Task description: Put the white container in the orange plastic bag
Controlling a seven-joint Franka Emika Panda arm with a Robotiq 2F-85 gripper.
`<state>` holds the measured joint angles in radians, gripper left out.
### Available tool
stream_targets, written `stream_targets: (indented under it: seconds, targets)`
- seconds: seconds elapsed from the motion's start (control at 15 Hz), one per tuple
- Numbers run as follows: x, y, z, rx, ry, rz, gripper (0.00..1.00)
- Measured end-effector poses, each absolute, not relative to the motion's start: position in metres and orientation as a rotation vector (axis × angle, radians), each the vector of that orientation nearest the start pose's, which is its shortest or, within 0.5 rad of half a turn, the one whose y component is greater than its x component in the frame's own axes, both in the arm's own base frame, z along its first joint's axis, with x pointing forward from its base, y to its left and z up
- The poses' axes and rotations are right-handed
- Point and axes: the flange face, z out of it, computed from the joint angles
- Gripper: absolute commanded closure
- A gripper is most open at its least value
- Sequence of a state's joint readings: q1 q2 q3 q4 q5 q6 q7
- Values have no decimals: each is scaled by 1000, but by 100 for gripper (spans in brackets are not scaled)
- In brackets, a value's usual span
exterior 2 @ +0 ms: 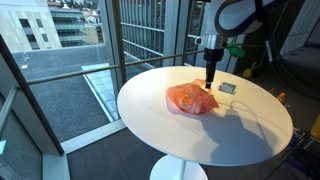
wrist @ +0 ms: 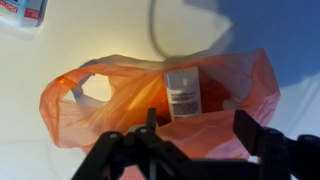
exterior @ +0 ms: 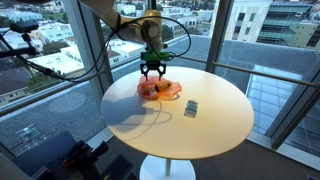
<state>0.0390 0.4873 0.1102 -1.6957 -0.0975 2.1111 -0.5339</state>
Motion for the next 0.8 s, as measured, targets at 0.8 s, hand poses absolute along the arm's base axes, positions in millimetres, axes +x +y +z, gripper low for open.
stream_targets:
  seconds: [0.8]
  targets:
    - [640, 5, 325, -3018, -850, 117, 0]
